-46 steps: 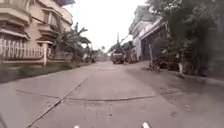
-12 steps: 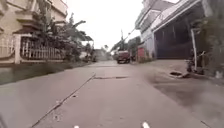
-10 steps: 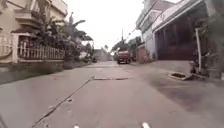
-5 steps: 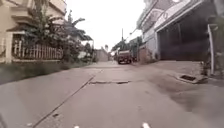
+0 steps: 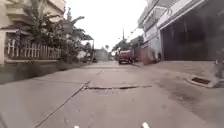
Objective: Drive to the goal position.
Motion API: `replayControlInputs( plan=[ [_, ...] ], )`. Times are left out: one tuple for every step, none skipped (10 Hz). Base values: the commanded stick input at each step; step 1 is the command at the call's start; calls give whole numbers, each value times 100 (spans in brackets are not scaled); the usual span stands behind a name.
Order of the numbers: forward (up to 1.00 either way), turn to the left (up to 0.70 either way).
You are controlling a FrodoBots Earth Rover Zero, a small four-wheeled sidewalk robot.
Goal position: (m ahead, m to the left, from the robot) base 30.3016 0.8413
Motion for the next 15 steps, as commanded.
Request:
replayControlInputs(
  plan=[
    [85,1],
    [85,1],
    [85,1],
    [85,1],
    [85,1],
    [85,1],
    [85,1],
    [85,1],
    [85,1],
    [85,1],
    [85,1],
    [85,1],
    [85,1],
    [85,1],
    [85,1]
  ],
)
